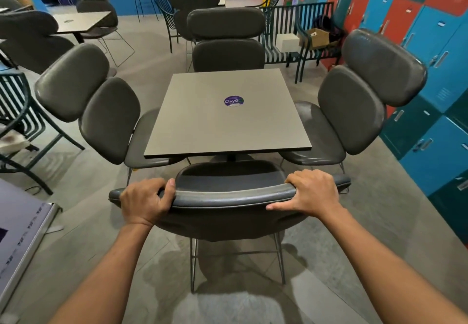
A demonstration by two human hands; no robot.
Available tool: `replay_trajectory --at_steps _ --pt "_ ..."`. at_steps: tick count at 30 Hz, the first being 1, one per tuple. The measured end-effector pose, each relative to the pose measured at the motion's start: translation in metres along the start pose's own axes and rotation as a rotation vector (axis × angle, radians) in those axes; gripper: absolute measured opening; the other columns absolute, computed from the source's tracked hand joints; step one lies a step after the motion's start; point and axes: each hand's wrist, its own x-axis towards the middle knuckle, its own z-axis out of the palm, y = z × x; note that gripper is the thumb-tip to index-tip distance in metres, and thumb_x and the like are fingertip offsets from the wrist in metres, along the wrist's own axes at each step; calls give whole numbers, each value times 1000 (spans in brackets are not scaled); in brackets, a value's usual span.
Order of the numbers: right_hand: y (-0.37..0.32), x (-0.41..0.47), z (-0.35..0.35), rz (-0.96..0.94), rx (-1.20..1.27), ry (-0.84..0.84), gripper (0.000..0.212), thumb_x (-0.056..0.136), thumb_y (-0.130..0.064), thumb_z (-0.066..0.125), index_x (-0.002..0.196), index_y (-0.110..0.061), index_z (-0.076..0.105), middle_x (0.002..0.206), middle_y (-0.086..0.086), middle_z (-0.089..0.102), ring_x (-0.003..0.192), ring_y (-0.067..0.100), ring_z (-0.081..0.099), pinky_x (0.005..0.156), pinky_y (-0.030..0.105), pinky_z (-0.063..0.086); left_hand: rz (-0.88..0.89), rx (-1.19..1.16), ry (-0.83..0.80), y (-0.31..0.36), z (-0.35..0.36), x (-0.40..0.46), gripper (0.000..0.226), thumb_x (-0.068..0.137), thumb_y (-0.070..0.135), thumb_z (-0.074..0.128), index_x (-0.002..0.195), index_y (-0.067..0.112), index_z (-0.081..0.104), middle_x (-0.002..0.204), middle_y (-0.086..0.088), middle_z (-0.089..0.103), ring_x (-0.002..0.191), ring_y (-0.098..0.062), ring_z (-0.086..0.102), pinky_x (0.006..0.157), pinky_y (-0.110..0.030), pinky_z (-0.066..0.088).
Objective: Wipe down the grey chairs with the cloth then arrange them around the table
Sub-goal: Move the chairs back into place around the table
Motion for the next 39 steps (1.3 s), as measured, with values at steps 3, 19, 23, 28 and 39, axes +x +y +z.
replay_trajectory --at_steps 3,19,23,28,39 --pt "-1 0 -5 1 -13 -66 94 57 -110 18 74 -31 65 69 -13 61 63 11 55 55 26 38 0 -9 0 4 -3 -2 54 96 53 36 62 20 61 57 2 51 53 -20 45 55 -28 26" --pt "-12 -8 -27 104 43 -288 93 58 -109 26 104 -38 65 95 -17 64 89 7 56 79 28 41 -32 -71 -146 10 -12 -13 44 99 49 38 76 25 67 69 8 62 63 -13 53 72 -35 47" --pt "-22 -17 -27 184 168 -312 88 65 -102 34 124 -42 59 123 -16 61 119 9 52 113 36 30 -22 -197 -204 9 -17 -16 36 102 49 40 83 31 66 77 13 63 71 -6 55 86 -39 48" --pt "-64 -27 -37 242 158 -349 77 82 -84 45 145 -39 42 147 -8 45 145 17 30 125 54 3 24 -354 -196 1 -30 -21 8 99 36 62 101 34 70 100 16 69 94 -1 57 96 -33 43" --pt "-192 -9 -71 7 550 -322 52 94 -68 48 140 -45 47 141 -21 42 136 0 35 126 41 18 -78 -457 -164 -13 -79 -37 22 97 34 66 119 32 71 127 15 65 128 0 45 111 -38 44"
